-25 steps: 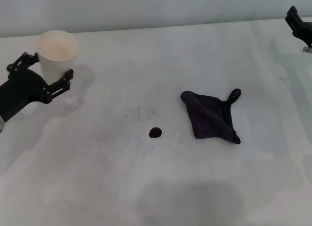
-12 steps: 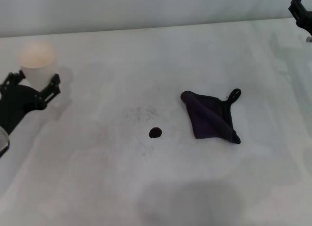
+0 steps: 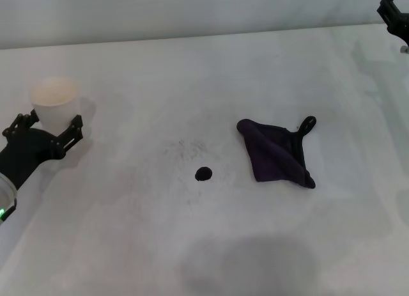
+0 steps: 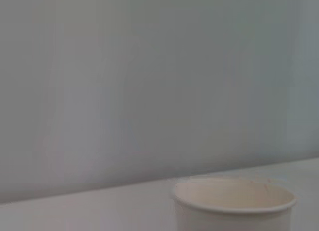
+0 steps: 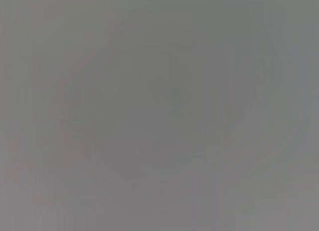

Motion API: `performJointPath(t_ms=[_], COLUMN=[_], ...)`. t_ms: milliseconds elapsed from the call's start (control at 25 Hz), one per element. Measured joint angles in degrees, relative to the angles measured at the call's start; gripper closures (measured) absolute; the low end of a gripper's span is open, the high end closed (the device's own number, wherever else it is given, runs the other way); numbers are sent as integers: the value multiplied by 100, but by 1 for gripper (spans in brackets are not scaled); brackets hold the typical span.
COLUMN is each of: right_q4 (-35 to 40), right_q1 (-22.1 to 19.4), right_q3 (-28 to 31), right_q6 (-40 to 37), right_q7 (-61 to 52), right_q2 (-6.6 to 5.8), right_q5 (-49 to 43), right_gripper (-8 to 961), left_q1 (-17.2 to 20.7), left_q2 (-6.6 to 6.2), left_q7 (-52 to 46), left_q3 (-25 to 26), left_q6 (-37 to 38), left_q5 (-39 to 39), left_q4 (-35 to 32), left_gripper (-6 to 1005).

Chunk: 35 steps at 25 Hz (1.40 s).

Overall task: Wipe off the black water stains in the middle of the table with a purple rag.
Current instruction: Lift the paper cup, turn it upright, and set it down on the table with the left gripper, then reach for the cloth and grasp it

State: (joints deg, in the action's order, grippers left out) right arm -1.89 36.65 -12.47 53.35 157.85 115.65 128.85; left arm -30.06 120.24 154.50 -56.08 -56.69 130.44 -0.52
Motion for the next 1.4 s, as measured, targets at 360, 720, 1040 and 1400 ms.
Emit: performJointPath(t_ms=[360,720,1040,1400], right_q4=[119,204,206,214], right_q1=[-16,58,80,108], right_q3=[25,2,-1,-229], right_q6=[-8,-91,-64,-9], right_q7=[0,0,0,-497], right_q2=[-4,-8,-8,-12], right_q5=[8,4,0,-3], right_gripper=[82,82,82,83], left_q1=[90,283,403,1268], left_q2=[-1,10,0,-30], left_q7=[21,59,62,-204], left_q3=[0,29,2,60], left_q6=[39,-99,-221,-1960], left_q5=[-24,7,-25,318], left_q4=[145,159,266,414], left_gripper=[151,151,141,142])
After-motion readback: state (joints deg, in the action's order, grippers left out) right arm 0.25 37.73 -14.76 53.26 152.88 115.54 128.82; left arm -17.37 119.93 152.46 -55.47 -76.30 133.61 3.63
